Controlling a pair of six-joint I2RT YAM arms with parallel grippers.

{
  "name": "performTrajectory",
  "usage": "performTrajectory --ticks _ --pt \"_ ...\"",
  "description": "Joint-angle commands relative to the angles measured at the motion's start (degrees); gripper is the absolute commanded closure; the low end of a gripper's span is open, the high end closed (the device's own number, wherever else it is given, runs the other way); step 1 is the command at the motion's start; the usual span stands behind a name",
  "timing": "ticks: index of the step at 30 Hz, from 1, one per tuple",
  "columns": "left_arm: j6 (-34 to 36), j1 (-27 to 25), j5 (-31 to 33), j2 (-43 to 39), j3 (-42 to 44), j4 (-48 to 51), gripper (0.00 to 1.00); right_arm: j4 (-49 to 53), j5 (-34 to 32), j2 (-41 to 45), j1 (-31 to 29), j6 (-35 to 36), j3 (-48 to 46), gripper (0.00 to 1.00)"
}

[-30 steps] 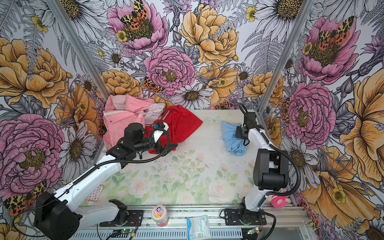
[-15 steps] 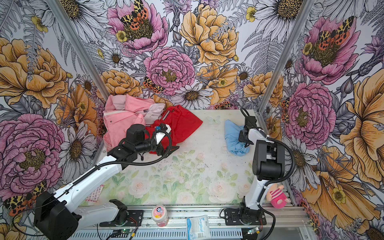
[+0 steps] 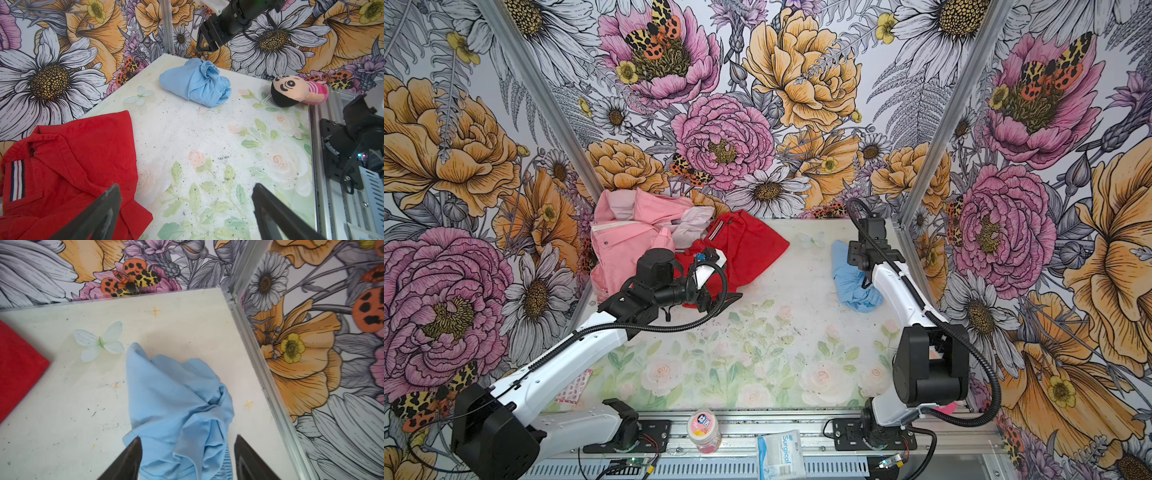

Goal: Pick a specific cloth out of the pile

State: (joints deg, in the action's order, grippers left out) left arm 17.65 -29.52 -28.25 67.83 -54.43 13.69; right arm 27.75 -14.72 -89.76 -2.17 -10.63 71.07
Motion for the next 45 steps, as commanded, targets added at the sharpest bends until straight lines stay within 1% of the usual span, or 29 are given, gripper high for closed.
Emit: performTrajectory --ticks 1,3,7,10,14,20,22,25,27,31,32,34,36,40,42,45 --pt "1.1 -0.2 1.0 -0.4 -1.5 0.5 0.01 0.8 -2.3 -4.6 -1.7 0.8 -3.1 0.26" --pt "1.2 -0.3 1.2 -0.6 -1.4 0.5 0.01 0.8 -4.4 -6.6 -2.0 -0.2 -4.9 0.24" --pt "1.1 -0.3 0.8 0.0 -1.6 0.5 0.01 0.8 -6.0 -10.6 -1.5 -2.0 -6.0 0.23" --pt "1.1 -0.3 0.7 0.3 -1.7 0.6 0.01 0.8 -3.0 -15.0 -0.6 -2.7 -4.4 0.23" --pt "1.2 -0.2 1.0 0.1 -1.7 0.7 0.01 1.7 -0.8 -20.6 -0.3 -1.9 0.4 0.24" --pt "1.2 0.6 0.8 0.2 -2.0 0.7 0.01 5.4 2.3 -29.5 1.8 -1.4 12.6 0.26" --pt "0.8 1.1 -0.2 0.2 -2.1 0.7 0.01 6.3 2.2 -31.8 2.4 -0.7 16.3 0.27" --pt "0.8 1.5 -0.1 0.5 -2.3 0.7 0.01 9.6 1.6 -36.6 3.6 0.7 24.8 0.28" --pt "0.7 1.7 -0.4 0.4 -2.3 0.7 0.01 14.3 2.8 -40.7 4.3 1.5 32.6 0.28" --pt "0.9 2.1 -0.2 0.2 -2.1 0.6 0.02 16.5 5.2 -43.0 4.7 2.2 41.4 0.27" --pt "0.9 2.4 -0.1 0.3 -2.1 0.6 0.01 16.6 6.2 -42.9 4.7 2.2 42.9 0.27" --pt "0.9 3.3 -0.2 0.5 -1.7 0.0 0.01 17.0 5.9 -41.7 4.4 2.1 44.3 0.26" --pt "-0.2 5.1 -1.0 0.7 -1.2 -1.6 0.01 16.8 3.7 -38.6 3.7 2.0 43.0 0.25" --pt "-3.9 9.4 -4.9 -0.3 -0.3 -5.8 0.01 15.4 0.3 -30.8 2.1 3.1 38.6 0.24" --pt "-6.5 12.2 -6.1 -2.0 1.3 -9.8 0.01 11.0 0.3 -22.4 0.6 3.5 31.9 0.24" --pt "-9.4 16.3 -6.0 -4.0 3.1 -13.8 0.01 -3.2 2.8 -6.2 -1.8 3.7 15.7 0.24"
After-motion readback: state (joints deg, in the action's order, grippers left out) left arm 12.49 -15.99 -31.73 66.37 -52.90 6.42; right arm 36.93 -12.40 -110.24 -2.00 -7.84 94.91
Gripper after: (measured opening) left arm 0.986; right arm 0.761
